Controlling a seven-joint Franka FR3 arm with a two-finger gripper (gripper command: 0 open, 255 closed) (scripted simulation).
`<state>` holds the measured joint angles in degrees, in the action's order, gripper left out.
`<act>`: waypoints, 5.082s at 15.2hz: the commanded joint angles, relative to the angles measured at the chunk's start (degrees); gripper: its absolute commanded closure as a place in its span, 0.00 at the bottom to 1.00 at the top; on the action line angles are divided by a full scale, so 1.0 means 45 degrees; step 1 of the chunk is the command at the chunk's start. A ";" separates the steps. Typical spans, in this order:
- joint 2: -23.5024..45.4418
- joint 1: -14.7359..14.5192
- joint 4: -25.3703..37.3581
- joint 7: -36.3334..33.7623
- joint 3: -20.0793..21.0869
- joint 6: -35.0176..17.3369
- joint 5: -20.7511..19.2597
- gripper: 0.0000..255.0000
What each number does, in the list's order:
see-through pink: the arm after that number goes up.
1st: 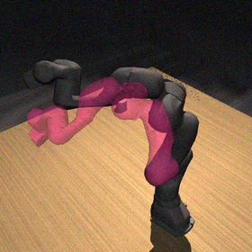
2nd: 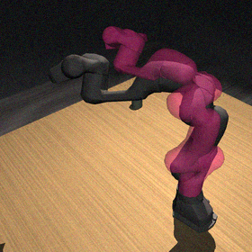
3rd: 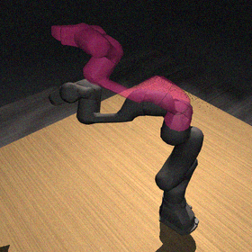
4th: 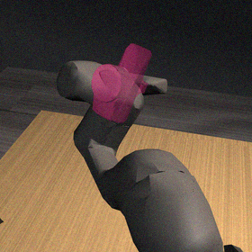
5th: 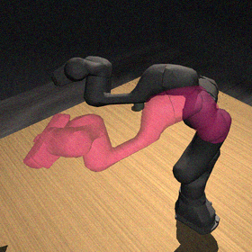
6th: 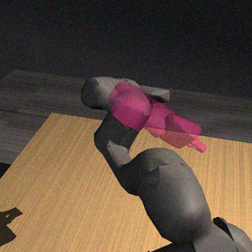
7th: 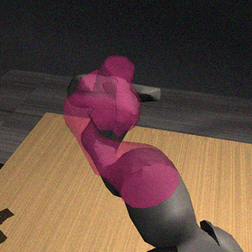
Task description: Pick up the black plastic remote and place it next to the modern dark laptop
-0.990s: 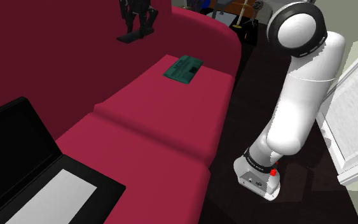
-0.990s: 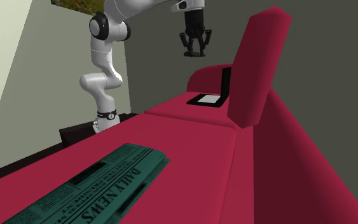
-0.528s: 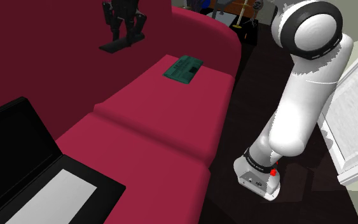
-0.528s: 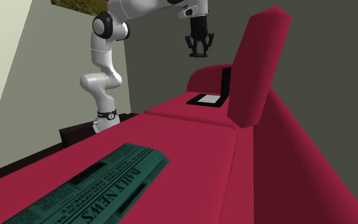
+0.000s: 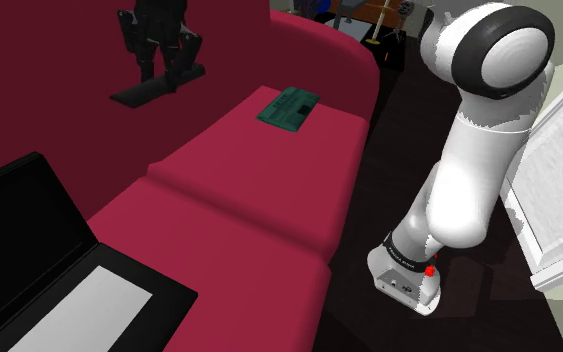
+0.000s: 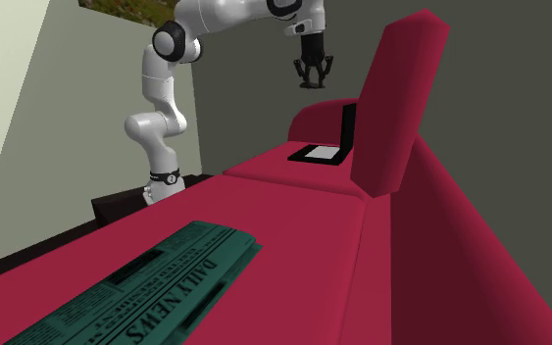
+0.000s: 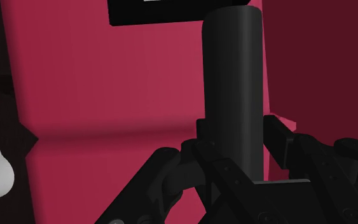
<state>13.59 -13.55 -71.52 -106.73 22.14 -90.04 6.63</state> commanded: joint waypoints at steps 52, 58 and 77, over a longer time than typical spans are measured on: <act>0.0739 -0.0730 -0.7669 -0.0042 0.0231 -0.8481 -0.0141 1.00; 0.1225 -0.0803 -0.8096 0.0000 0.0167 -0.9366 -0.0274 1.00; 0.1840 -0.0905 -0.8443 0.0027 0.0069 -1.0296 -0.0450 0.00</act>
<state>21.87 -17.62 -109.51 -106.61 22.45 -136.37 4.60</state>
